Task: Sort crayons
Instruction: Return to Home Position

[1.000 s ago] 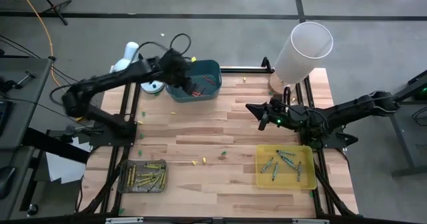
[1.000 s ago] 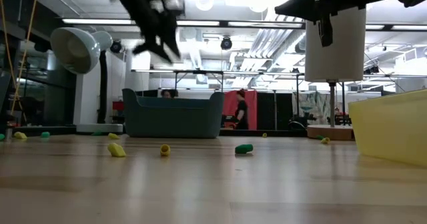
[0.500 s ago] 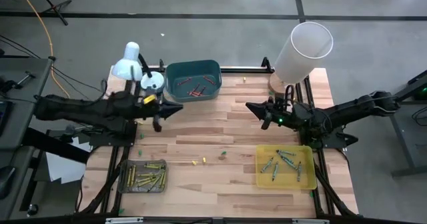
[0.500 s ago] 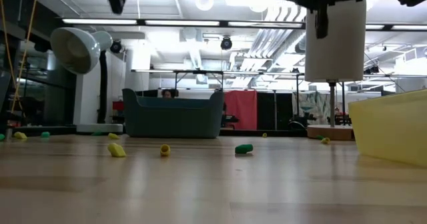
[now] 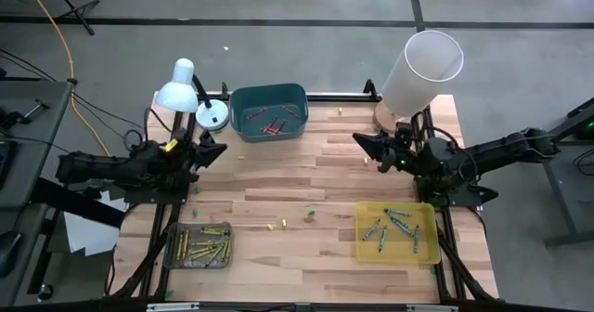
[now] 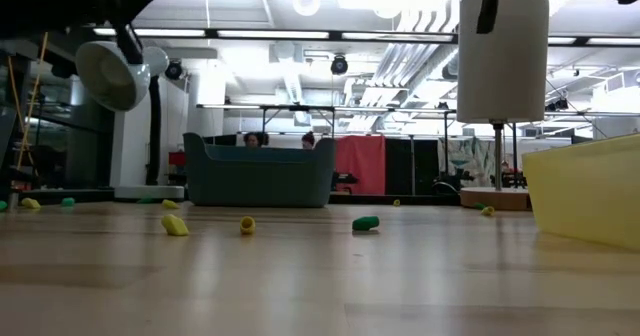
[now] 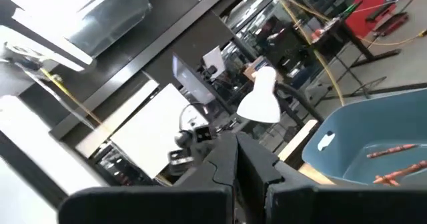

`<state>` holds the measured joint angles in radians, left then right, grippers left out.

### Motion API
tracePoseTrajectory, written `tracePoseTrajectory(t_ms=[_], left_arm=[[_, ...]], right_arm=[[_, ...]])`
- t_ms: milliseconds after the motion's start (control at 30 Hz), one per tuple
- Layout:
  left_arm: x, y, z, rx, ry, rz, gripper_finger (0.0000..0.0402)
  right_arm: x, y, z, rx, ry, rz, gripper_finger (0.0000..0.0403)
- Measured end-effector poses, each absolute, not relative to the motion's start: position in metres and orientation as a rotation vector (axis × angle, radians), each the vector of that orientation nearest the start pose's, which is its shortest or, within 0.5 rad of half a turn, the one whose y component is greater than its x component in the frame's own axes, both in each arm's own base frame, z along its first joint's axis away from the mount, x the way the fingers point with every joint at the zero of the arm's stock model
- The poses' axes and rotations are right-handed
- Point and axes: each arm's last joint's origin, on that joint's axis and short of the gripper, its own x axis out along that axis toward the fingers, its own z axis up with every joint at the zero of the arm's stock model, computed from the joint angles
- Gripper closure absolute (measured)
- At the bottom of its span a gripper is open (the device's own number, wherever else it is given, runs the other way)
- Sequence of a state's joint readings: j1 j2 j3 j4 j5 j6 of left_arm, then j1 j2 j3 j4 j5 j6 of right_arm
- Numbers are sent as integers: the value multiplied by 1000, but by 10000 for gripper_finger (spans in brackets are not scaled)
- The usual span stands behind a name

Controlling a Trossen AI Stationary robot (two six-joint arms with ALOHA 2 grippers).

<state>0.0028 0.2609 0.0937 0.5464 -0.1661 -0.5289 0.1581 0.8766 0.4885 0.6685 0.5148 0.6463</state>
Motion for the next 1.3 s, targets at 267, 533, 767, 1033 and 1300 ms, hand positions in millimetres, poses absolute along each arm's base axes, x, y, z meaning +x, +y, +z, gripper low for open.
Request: tracePoseTrajectory(t_ms=[267,533,767,1033,1300], left_arm=[[96,4,203,-576,-407,53,401],[98,4,196,-512,-327,85,401],[100,4,188,-476,-244,110,401],[100,4,185,-474,-213,117,401],[100,4,185,-474,-213,117,401]], right_arm=[[180,27,295,702,-251,-81,402],[166,36,279,590,-26,-27,403],[123,18,242,582,-146,48,403],[98,8,204,430,-374,96,403],[101,4,175,348,-92,-114,403]])
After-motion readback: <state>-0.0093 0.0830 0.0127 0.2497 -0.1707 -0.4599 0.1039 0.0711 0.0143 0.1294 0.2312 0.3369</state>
